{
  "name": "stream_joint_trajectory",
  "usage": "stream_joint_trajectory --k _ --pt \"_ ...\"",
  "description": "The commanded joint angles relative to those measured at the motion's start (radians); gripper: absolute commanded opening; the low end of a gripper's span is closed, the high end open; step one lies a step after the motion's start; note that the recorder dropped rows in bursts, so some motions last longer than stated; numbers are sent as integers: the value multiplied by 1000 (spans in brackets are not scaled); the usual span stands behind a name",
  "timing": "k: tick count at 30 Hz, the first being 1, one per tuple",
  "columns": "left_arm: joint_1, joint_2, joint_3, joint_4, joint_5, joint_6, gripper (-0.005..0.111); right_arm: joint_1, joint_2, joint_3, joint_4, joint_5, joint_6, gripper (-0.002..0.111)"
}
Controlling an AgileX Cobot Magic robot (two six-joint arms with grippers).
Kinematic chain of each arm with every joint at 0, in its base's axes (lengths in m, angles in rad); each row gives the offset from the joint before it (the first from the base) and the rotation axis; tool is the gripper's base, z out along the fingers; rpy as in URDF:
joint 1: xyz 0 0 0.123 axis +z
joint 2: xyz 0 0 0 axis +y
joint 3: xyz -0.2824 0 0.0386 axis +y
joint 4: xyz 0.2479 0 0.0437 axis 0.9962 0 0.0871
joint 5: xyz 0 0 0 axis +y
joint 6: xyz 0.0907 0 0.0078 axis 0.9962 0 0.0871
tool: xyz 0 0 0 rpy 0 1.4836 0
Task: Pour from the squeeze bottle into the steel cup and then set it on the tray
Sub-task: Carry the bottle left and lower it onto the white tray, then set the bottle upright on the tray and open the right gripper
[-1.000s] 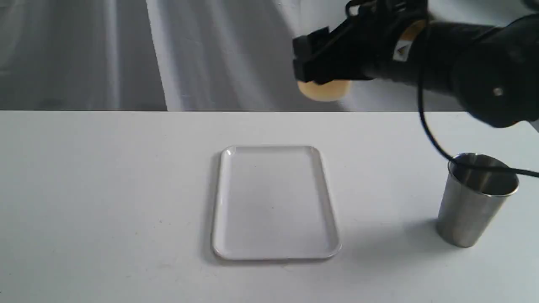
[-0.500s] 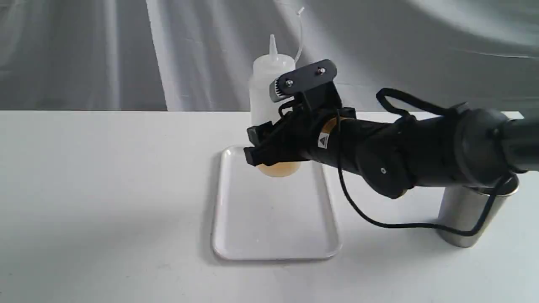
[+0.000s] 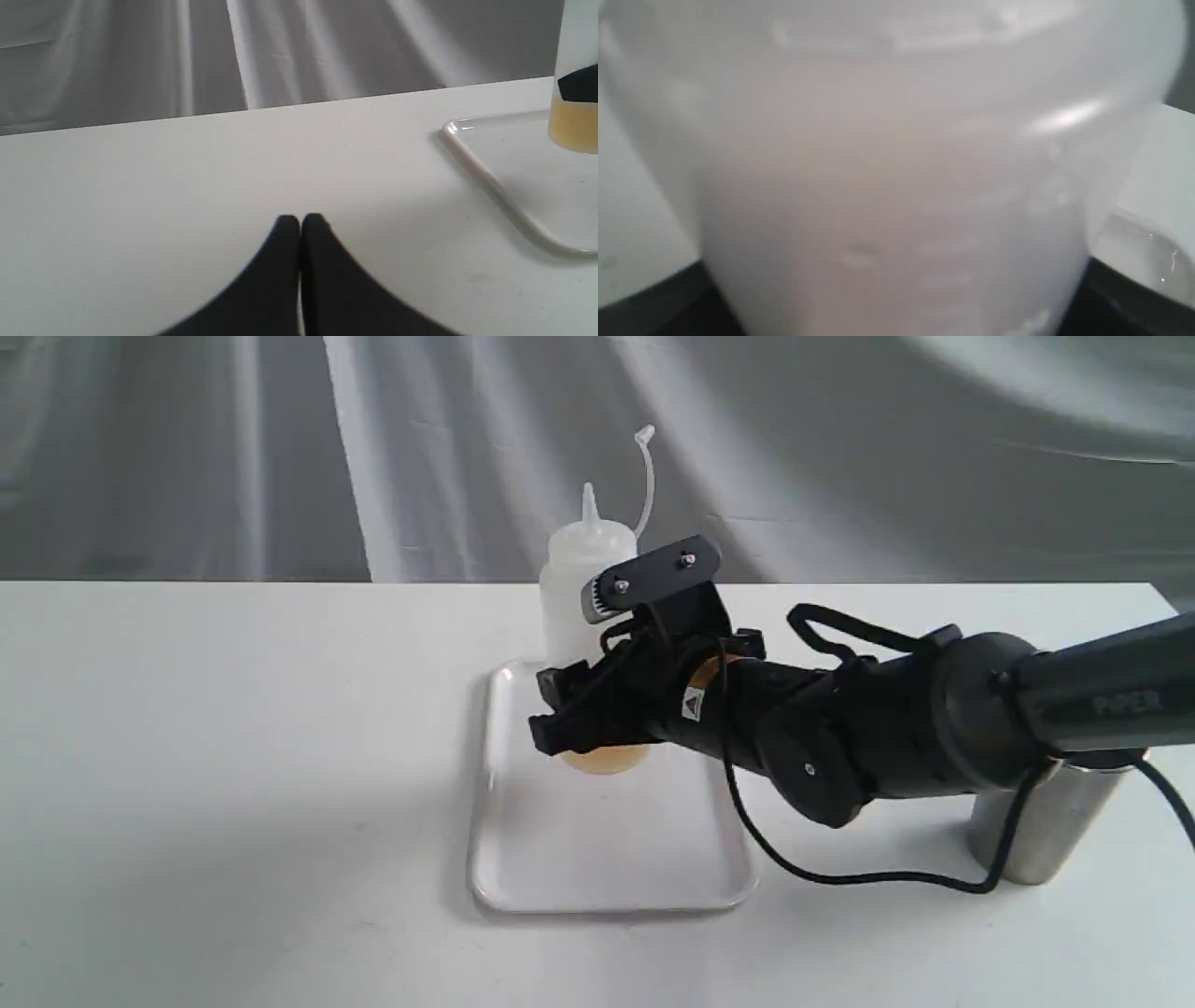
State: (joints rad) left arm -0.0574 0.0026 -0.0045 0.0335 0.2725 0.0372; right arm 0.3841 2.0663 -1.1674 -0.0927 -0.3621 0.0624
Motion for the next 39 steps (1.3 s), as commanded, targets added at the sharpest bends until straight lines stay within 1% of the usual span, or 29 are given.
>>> stream_joint_trajectory --k 1,39 --pt "-6 -3 4 -1 -7 -5 0 3 1 -9 10 -45 -9 22" --pt "-6 -3 4 -1 -7 -1 0 15 51 -9 53 -20 5 22"
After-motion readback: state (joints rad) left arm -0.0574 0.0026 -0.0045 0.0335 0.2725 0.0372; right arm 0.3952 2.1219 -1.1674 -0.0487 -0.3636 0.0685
